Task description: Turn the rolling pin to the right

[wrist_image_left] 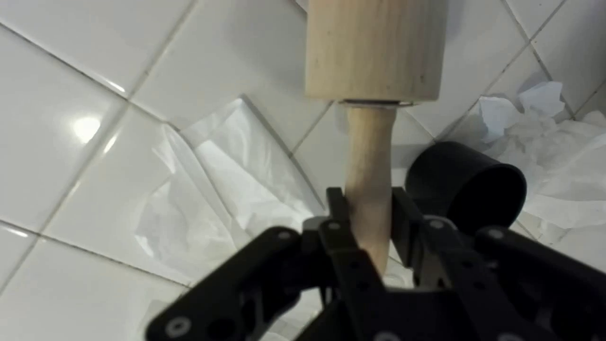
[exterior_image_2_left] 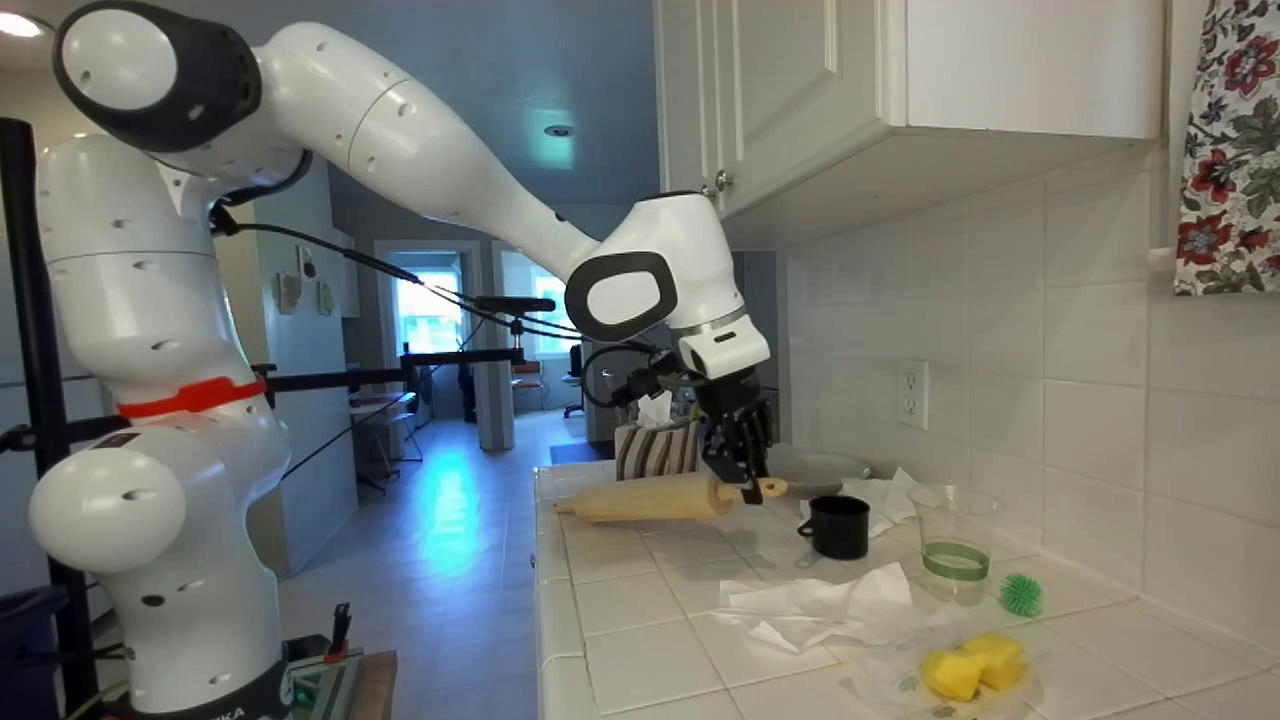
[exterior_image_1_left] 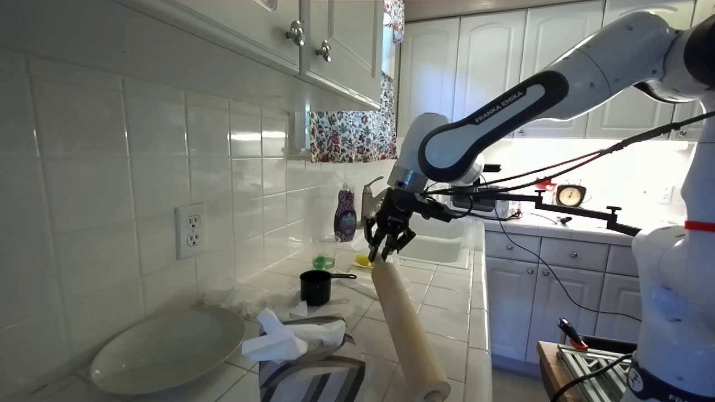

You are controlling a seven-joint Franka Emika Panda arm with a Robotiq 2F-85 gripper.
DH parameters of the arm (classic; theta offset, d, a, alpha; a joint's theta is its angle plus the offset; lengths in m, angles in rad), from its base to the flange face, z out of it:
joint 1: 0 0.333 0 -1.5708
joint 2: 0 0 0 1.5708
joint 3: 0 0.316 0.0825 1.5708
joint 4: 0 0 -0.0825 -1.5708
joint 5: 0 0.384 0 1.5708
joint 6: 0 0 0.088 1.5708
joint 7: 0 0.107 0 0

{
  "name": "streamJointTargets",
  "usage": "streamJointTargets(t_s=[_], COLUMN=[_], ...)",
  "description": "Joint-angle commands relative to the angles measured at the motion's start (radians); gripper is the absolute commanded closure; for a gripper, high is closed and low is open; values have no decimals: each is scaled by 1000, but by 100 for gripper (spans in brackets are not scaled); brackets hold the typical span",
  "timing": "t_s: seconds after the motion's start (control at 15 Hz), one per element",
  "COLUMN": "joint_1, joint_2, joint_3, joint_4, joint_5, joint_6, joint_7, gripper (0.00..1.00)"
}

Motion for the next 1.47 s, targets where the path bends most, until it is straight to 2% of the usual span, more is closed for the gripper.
streamJointTargets(t_s=[0.0,0.47,1.0,1.33,1.4], joint_1=[-19,-29,-54,-64,-66], joint_2=[-63,-50,-51,-46,-45], joint_3=[-2,-12,-30,-42,-44], joint_4=[-84,-119,-148,-143,-143], joint_5=[67,165,180,181,178], joint_6=[23,14,-35,-120,-130], joint_7=[7,-17,0,-1,2], gripper=[93,93,93,93,60])
